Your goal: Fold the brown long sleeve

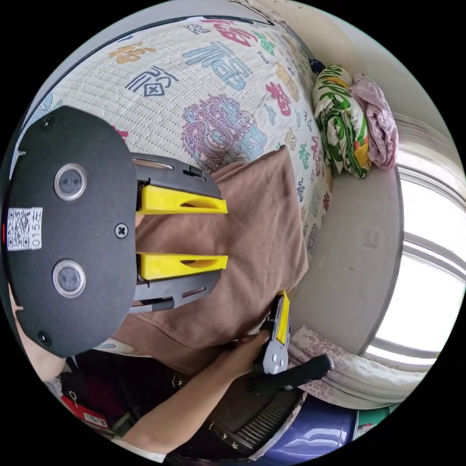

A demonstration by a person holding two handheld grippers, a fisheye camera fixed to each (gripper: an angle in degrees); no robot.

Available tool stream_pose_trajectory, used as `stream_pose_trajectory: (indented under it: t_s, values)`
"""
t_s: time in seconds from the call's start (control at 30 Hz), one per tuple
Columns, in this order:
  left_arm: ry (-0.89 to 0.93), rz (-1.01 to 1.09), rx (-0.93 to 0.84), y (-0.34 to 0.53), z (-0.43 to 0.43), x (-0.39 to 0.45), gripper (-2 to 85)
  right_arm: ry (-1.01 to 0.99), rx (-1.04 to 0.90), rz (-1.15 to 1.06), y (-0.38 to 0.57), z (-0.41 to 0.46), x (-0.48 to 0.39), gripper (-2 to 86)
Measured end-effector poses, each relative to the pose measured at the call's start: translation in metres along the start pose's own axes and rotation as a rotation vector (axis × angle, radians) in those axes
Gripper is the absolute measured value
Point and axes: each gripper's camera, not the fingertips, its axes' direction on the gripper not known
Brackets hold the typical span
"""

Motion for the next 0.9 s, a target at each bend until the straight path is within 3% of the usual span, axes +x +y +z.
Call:
stream_pose_trajectory:
  t_s: [0.3,0.37,0.5,0.6,0.7,0.77,0.83,0.9]
  values:
    - [-0.007,0.002,-0.11,-0.042,-0.055,-0.016,11.5,0.132,0.086,-0.029,0.069,0.007,0.005,-0.9]
    - [0.044,0.032,-0.115,-0.038,-0.108,-0.014,13.4,0.124,0.308,0.099,0.116,-0.051,0.028,-0.9]
    - [0.029,0.087,-0.001,0.016,-0.234,-0.009,14.1,-0.046,0.548,0.083,0.218,-0.152,0.046,-0.9]
    - [-0.16,0.051,0.204,0.109,-0.358,-0.005,14.0,-0.061,0.726,-0.029,0.317,-0.222,0.038,-0.9]
    - [-0.61,-0.023,0.322,0.213,-0.472,0.004,13.9,-0.076,0.821,-0.052,0.385,-0.264,0.031,-1.0]
    - [-0.937,-0.15,0.324,0.284,-0.549,0.005,12.1,-0.231,0.842,0.051,0.411,-0.289,0.038,-1.0]
    - [-1.113,-0.291,0.319,0.332,-0.606,0.001,10.6,-0.411,0.857,0.115,0.422,-0.308,0.041,-0.9]
    - [-1.135,-0.458,0.279,0.371,-0.666,-0.008,9.6,-0.57,0.899,0.103,0.432,-0.329,0.032,-0.8]
